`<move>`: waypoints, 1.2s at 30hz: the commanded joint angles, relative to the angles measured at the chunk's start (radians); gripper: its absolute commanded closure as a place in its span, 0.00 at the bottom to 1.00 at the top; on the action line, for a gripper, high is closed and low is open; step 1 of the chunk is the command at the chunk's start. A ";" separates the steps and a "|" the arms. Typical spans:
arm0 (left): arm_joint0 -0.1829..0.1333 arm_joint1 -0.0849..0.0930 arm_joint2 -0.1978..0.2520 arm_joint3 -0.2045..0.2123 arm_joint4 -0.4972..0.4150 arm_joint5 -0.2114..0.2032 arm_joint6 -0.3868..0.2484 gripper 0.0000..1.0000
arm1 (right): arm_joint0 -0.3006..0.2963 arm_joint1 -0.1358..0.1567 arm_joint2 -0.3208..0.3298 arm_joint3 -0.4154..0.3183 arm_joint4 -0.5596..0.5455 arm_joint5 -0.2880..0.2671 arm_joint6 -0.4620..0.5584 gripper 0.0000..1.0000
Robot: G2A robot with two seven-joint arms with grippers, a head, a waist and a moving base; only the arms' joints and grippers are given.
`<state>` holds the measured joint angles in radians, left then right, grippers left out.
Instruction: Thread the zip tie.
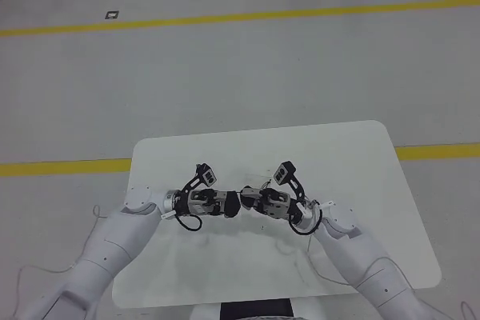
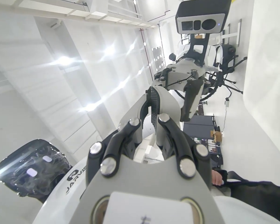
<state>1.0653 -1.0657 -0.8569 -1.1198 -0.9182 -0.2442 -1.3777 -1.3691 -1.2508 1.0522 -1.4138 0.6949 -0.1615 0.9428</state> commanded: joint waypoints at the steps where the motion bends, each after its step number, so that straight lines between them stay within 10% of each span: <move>1: 0.000 0.000 -0.001 0.000 0.005 -0.001 0.005 0.78 | -0.001 0.002 0.004 -0.002 -0.014 0.001 -0.004 1.00; 36: 0.016 0.002 -0.022 -0.023 0.057 0.006 0.045 0.77 | -0.024 0.032 0.026 -0.052 -0.217 0.064 -0.066 1.00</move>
<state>1.0811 -1.0632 -0.8790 -1.1426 -0.8624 -0.2392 -1.3335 -1.3930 -1.2184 1.0786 -1.4655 0.4726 -0.0927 0.8737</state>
